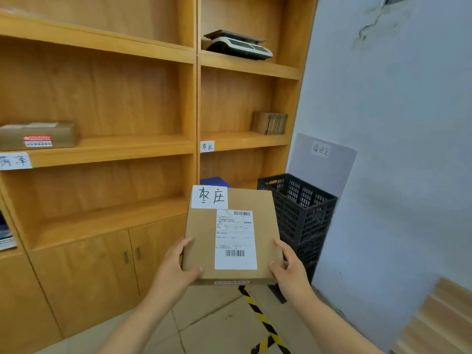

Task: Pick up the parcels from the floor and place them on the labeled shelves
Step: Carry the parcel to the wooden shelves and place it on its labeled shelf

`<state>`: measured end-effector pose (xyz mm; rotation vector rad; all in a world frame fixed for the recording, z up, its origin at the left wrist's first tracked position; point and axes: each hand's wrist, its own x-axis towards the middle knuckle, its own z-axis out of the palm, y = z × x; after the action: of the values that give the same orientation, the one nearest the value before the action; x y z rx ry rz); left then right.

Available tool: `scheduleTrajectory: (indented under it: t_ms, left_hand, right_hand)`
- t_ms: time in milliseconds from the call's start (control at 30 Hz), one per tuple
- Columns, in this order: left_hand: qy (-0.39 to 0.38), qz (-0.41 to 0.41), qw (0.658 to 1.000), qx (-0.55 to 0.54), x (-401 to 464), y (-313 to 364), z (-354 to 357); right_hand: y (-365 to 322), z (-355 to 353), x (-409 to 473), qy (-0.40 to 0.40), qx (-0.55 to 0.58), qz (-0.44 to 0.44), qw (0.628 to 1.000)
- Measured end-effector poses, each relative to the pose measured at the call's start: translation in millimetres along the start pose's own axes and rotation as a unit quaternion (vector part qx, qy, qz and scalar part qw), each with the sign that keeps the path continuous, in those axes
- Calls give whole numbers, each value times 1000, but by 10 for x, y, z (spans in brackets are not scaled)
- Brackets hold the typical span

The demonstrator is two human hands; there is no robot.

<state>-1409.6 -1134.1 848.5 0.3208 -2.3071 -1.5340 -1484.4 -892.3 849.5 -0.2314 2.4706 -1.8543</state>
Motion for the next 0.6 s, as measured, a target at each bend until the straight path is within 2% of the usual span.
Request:
scheduleTrajectory:
  t_ms: [133,300,600]
  left_hand:
    - [-15,-3,1000,5,505,-51,274]
    - [7,4,1000,17,1106,-6,737]
    - [34,14,999,0,2259,361,1730]
  right_hand:
    - [121,-92,544,3,10,14,1000]
    - [275,-321,1291,-6,25,4,1000]
    - [417,-1063,2838,-34,25,-32,999]
